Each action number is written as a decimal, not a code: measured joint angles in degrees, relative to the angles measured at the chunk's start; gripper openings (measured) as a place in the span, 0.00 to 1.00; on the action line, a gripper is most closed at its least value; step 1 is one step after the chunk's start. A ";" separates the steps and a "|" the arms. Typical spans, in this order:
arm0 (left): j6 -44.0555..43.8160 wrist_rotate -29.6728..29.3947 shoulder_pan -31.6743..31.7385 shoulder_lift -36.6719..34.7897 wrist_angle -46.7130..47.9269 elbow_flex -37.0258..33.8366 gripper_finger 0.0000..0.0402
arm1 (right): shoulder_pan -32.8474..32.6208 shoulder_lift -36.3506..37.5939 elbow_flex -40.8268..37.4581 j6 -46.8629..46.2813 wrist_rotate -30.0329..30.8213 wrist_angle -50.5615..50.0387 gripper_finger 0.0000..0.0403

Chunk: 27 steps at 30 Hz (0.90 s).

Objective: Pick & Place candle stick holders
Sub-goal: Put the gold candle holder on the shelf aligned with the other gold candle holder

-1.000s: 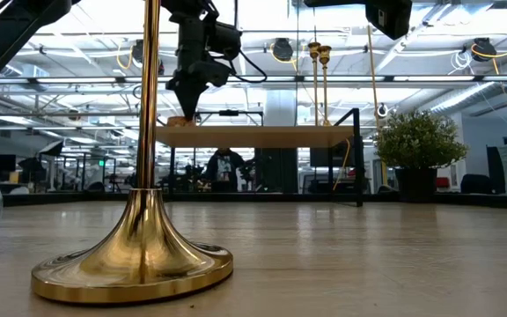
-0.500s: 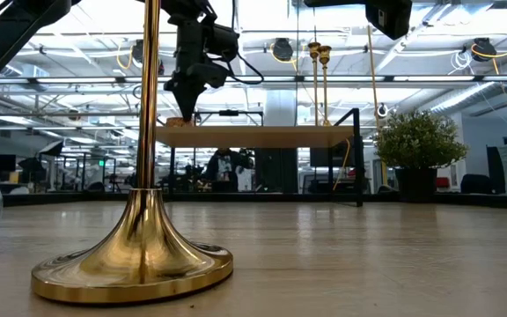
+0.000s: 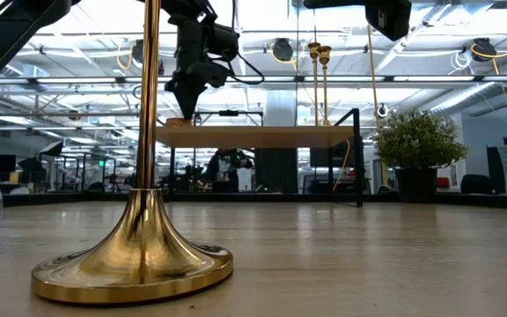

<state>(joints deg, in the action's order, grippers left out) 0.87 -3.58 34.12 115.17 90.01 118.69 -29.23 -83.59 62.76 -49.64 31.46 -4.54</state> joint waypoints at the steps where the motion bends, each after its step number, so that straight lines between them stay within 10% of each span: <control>1: -0.01 0.10 -0.16 -0.12 0.00 0.00 0.00 | 0.02 0.00 0.00 -0.05 0.00 0.00 0.36; 18: -7.90 4.07 -1.10 -15.43 -0.23 3.42 0.00 | 0.28 0.00 0.00 0.45 0.00 0.06 0.36; 27: -18.67 15.40 -6.09 -24.37 0.03 3.59 0.00 | 0.28 0.00 0.00 3.20 -0.87 4.29 0.36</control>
<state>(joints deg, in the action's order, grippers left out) -17.80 11.82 28.03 90.80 90.04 122.28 -28.95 -83.59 62.76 -46.44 30.59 -0.25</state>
